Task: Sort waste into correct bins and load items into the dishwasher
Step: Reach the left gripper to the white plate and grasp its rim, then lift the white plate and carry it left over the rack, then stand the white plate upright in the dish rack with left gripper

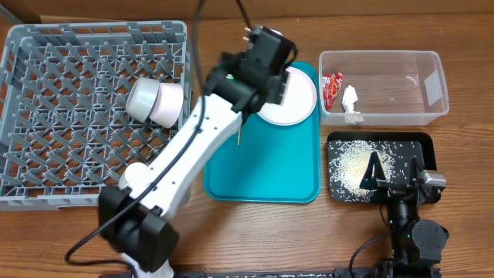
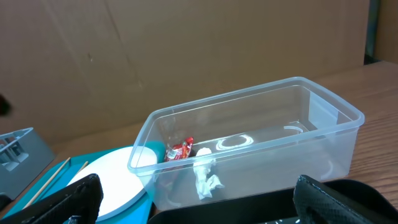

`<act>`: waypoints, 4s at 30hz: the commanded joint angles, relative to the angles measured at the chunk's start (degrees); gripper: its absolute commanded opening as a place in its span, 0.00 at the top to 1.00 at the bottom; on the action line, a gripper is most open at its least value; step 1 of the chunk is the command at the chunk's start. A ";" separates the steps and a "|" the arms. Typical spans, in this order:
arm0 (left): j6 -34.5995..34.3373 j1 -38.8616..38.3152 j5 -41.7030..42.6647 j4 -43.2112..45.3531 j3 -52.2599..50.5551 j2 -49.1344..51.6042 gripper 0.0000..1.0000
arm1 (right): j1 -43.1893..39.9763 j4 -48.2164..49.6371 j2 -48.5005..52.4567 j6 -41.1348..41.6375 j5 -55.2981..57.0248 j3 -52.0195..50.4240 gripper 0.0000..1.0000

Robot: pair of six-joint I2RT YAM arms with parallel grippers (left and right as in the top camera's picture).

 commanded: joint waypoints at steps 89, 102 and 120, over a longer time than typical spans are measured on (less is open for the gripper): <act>-23.19 28.02 -60.19 -41.22 6.14 4.92 0.96 | -0.17 0.17 -0.55 -0.04 0.33 -0.57 0.00; -22.99 29.27 -61.61 -38.25 6.14 14.27 0.53 | -0.17 0.17 -0.57 -0.04 0.33 -0.57 0.00; -12.66 11.72 -33.22 -34.80 15.43 0.28 0.00 | -0.17 0.17 -0.57 -0.04 0.31 -0.57 0.00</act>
